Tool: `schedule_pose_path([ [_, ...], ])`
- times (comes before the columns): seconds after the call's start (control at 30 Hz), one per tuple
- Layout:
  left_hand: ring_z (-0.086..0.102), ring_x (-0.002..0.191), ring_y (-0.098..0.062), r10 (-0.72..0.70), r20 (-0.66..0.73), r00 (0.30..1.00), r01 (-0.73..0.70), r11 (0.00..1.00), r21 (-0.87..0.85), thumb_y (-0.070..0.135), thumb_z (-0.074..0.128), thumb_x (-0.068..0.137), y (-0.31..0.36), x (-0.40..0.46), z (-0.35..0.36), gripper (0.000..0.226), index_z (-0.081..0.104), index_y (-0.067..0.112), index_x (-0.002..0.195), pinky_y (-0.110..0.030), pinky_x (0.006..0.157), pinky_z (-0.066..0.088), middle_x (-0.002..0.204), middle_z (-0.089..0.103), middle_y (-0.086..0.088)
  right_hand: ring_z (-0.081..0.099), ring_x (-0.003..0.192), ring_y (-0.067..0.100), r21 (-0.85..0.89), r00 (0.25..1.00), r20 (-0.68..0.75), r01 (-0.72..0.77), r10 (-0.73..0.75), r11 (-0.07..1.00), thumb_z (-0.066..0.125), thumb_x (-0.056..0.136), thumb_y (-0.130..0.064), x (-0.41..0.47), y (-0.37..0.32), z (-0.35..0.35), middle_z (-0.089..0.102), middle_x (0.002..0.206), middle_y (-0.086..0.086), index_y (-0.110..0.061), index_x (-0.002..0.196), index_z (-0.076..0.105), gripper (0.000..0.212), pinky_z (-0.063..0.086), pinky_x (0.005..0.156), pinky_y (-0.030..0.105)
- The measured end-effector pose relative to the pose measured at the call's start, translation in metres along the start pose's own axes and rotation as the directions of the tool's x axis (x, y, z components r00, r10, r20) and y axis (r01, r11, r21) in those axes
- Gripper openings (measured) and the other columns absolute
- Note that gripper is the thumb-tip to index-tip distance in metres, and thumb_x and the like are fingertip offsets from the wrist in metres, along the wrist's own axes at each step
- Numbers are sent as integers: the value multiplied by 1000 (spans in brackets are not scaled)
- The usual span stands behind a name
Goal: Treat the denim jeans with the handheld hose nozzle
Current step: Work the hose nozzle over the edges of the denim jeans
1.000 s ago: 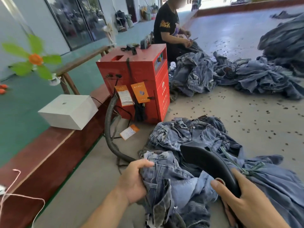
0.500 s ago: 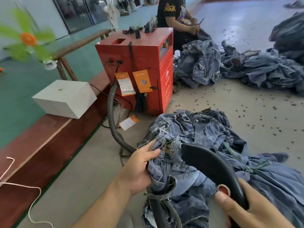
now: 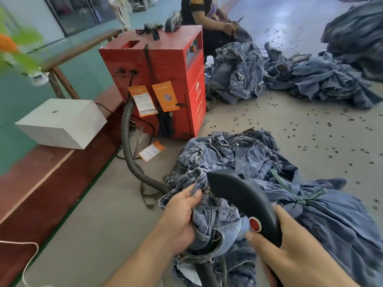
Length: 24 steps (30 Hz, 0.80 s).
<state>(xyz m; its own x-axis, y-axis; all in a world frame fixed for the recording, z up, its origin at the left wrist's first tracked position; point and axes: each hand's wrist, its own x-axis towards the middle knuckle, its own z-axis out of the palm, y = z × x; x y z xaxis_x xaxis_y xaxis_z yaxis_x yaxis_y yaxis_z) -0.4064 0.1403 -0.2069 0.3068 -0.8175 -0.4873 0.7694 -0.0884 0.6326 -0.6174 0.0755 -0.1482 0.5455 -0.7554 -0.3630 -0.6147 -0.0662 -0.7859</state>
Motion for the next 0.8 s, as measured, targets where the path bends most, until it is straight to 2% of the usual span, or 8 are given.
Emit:
schedule_pose_path([
  [0.07,76,95,-38,-14,-1,1000,14,997,-82,9,48,102,-1,1,-2,29,71,1,117,-46,73,63,114,74,-25,60,56,4,-33,997,66,-29,31,999,72,90,-47,-1,0,8,66,72,-3,-30,98,57,25,40,51,13],
  [0.2,65,123,-42,-1,111,994,14,993,-115,12,55,99,-2,-4,-10,41,60,8,140,-53,96,56,137,64,-24,61,51,15,20,994,102,-42,40,999,68,96,-44,9,-7,8,70,70,11,-24,102,53,26,48,54,30],
  [0.27,61,128,-41,23,188,982,-9,997,-74,14,53,102,-6,-8,-8,38,61,11,139,-52,99,55,141,61,-23,58,45,22,108,997,50,-59,54,992,65,101,-35,17,-9,-1,67,64,19,-18,103,50,23,48,50,36],
  [0.4,64,126,-39,36,184,982,-24,998,-65,11,46,103,-10,-9,-5,36,68,15,132,-50,94,57,139,64,-20,55,42,12,93,999,48,-24,19,995,67,97,-40,2,0,-11,60,51,-2,-25,100,53,21,41,44,18],
  [0.5,64,124,-42,26,208,978,-22,1000,-19,3,41,105,-5,-9,-7,40,61,8,139,-50,94,57,139,61,-27,58,50,20,118,973,223,-88,60,989,68,96,-44,2,-10,-3,63,60,5,-25,104,54,24,45,51,28],
  [0.6,57,131,-47,19,195,981,-36,996,84,-1,43,104,-8,-11,-15,47,48,9,149,-61,109,47,144,58,-27,54,49,29,209,988,139,-92,63,974,63,102,-33,17,-10,-8,61,60,17,-16,104,50,22,47,52,40],
  [0.7,51,137,-48,40,192,981,-68,987,143,-7,48,99,-5,-13,-20,59,41,12,155,-68,117,32,149,54,-24,56,45,23,202,998,58,-41,30,979,65,98,-37,10,0,-18,60,54,5,-29,100,53,14,44,45,28],
  [0.8,44,139,-53,77,271,959,-145,960,239,-15,48,90,0,-12,-14,65,49,12,150,-71,118,25,148,53,-27,59,49,7,-49,994,110,27,-22,998,68,90,-51,0,5,-10,68,66,-8,-47,91,53,16,40,46,15],
])
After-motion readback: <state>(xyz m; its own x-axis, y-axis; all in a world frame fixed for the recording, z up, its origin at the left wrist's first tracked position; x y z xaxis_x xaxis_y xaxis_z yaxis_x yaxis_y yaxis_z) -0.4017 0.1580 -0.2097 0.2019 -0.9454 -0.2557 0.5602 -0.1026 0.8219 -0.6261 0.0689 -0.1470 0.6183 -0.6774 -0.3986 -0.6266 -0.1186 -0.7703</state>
